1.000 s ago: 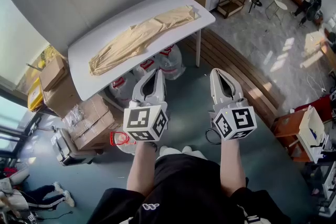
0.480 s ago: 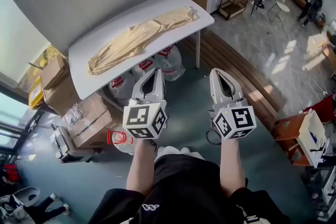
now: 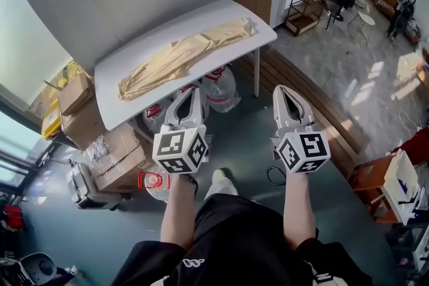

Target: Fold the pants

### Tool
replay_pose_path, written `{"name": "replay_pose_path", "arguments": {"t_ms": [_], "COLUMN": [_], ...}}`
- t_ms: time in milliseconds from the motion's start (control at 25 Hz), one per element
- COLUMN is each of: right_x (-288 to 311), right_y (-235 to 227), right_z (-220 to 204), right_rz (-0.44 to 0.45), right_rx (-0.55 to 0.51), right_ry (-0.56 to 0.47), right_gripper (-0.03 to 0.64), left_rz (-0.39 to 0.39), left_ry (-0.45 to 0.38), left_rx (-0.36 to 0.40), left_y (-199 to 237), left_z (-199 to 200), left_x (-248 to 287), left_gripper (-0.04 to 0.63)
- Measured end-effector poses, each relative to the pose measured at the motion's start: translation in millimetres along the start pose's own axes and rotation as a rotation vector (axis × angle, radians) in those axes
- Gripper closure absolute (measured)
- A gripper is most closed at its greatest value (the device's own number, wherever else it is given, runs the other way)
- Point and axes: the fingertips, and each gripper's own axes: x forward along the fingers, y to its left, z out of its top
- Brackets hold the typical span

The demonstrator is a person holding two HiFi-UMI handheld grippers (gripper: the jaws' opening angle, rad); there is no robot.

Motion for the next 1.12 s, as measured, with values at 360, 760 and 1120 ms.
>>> {"name": "replay_pose_path", "arguments": {"t_ms": [360, 760, 1120], "right_x": [40, 129, 255], "right_y": [-20, -46, -72], "right_z": [9, -18, -33], "right_rz": [-0.011, -0.009, 0.003], "right_rx": [-0.030, -0.010, -0.001], "right_ry": [-0.034, 0.026, 0.083], "right_gripper": [0.612, 0.612, 0.612], "left_rz": [-0.042, -0.013, 0.029], "left_ry": [-0.031, 0.009, 0.083], "left_rx": [-0.003, -0.080, -0.152], "left_y": [7, 63, 137], "left_z": [5, -16, -37], "left_x": [44, 130, 230], "left_gripper": [0.592, 0.592, 0.592]}}
